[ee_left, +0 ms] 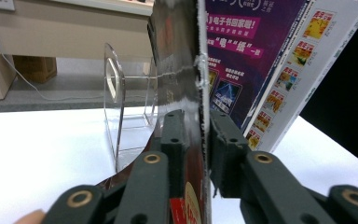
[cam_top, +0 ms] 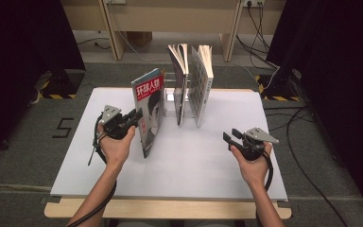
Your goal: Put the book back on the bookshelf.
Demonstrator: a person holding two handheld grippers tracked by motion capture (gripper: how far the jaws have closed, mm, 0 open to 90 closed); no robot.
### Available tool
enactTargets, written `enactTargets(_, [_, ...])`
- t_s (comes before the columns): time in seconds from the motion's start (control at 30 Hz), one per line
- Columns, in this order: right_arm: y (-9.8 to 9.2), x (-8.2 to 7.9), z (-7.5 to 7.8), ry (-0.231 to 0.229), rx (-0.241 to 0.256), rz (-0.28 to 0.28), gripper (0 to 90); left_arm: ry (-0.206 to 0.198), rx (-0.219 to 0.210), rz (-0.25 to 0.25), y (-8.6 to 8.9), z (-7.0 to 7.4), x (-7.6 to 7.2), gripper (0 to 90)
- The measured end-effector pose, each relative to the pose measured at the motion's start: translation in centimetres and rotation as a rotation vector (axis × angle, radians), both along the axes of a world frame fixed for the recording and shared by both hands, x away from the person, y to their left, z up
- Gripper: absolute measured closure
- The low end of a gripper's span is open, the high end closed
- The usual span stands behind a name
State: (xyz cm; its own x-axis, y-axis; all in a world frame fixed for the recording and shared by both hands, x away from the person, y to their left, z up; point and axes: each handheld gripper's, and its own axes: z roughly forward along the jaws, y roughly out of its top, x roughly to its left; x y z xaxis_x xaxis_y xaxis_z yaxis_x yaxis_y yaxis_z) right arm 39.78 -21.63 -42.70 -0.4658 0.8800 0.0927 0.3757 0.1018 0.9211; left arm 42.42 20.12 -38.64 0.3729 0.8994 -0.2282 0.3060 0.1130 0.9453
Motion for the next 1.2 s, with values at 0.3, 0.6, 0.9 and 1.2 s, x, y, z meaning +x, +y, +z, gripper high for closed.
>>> enactTargets(0.3, [0.0,0.1,-0.2,0.010,0.004,0.002,55.1,0.024,0.048,0.005,-1.6,0.2,0.6,56.8])
enactTargets(0.6, [-0.1,0.1,-0.1,0.010,0.002,0.005,55.1,0.027,0.067,0.004,-2.5,0.5,1.3,65.5])
enactTargets(0.9, [-0.1,0.1,-0.2,0.018,0.006,-0.001,54.9,0.068,0.029,-0.027,-2.6,0.5,1.8,79.7])
enactTargets(1.2, [-0.3,0.1,-0.1,0.027,0.001,-0.002,54.8,0.109,-0.043,-0.051,-2.0,1.2,2.9,87.1])
